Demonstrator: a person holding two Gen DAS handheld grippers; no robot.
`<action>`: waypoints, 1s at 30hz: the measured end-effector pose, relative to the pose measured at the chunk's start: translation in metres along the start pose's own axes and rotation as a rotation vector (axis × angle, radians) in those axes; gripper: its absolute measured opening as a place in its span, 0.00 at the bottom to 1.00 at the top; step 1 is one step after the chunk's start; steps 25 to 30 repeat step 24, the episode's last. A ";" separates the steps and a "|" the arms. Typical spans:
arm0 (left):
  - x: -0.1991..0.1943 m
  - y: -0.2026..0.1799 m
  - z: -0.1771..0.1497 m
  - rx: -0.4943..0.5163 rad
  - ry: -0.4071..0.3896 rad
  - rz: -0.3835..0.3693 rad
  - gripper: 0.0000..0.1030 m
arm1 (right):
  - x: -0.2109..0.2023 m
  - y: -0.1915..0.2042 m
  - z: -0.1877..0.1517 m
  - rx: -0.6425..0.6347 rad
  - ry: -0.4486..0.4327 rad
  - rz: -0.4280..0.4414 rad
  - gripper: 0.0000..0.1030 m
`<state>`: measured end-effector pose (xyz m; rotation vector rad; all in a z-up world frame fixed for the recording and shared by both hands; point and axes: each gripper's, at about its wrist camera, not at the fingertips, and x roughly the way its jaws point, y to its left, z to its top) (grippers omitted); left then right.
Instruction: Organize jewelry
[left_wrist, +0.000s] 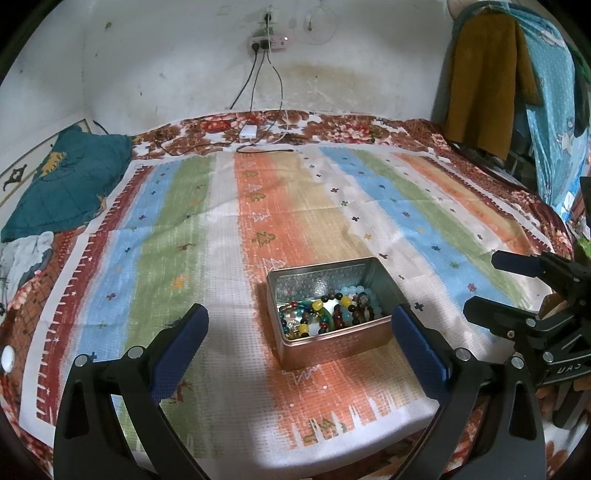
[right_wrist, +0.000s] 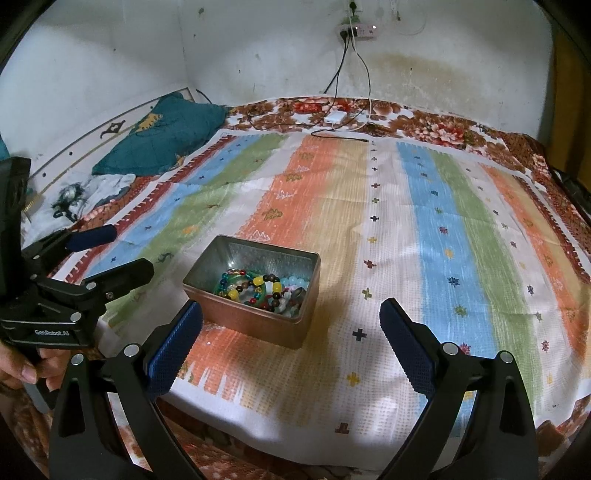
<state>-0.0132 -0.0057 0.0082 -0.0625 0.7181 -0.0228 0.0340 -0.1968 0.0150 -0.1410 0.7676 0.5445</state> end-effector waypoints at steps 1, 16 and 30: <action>0.001 0.000 0.000 -0.001 0.001 0.002 0.94 | 0.000 0.000 0.000 0.000 0.001 0.000 0.95; 0.002 0.001 -0.002 -0.009 0.008 -0.013 0.94 | 0.002 0.000 -0.004 0.000 0.007 -0.001 0.95; 0.004 -0.001 -0.005 -0.006 0.022 -0.015 0.94 | 0.002 0.001 -0.005 -0.003 0.011 -0.002 0.95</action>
